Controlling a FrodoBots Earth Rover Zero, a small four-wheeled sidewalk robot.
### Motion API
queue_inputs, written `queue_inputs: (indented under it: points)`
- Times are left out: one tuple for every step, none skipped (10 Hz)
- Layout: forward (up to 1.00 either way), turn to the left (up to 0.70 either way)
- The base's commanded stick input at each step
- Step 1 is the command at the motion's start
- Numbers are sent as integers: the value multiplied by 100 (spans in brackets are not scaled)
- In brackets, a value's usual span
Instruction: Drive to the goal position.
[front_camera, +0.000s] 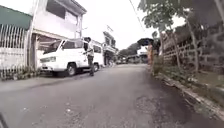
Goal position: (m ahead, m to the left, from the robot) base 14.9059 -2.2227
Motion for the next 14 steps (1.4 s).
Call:
queue_inputs:
  points:
    - [85,-24]
    - [85,-24]
    - [85,-24]
    - [85,-22]
    - [85,-1]
    - [85,10]
    - [85,10]
    - [85,10]
    - [85,10]
    - [85,10]
    - [85,10]
    - [85,10]
    - [85,10]
    - [85,10]
